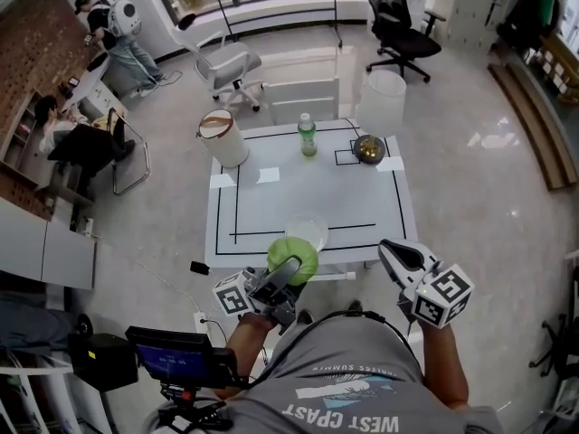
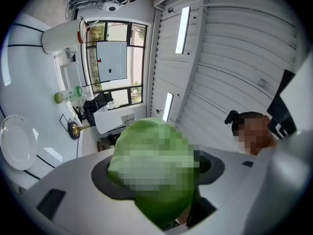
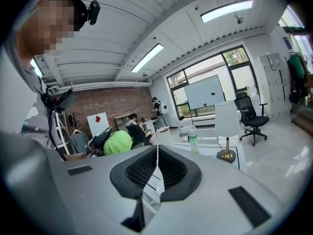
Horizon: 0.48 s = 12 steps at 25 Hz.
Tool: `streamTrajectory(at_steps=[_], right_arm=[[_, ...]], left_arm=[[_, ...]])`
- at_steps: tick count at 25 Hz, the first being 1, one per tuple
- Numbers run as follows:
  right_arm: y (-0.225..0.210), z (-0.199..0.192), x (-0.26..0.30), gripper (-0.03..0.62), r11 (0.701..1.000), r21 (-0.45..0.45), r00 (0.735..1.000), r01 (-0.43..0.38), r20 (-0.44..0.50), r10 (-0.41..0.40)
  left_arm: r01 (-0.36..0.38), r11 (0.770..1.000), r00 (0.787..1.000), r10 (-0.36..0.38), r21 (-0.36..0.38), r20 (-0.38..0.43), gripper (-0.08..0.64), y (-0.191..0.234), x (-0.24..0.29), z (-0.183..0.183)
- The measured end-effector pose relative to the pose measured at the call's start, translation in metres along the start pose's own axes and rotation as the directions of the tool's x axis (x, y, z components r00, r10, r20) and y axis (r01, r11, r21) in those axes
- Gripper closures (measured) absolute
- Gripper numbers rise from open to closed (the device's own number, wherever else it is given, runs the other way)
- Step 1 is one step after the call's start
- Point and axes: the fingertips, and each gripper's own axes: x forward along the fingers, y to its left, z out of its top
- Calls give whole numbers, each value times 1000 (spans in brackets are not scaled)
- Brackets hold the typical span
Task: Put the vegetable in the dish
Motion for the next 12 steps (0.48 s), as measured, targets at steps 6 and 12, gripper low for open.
streamTrajectory(at_steps=[6,12], right_arm=[[-11,10,-2,583,998,-31,998,-63,-16,63],[-37,5,-12,583,996,-7,996,-85,-9,85]], left_arm=[[8,999,1000,-8,45,14,249,-2,31,2],[-41,997,999,39,65,24,249,6,42,-9]])
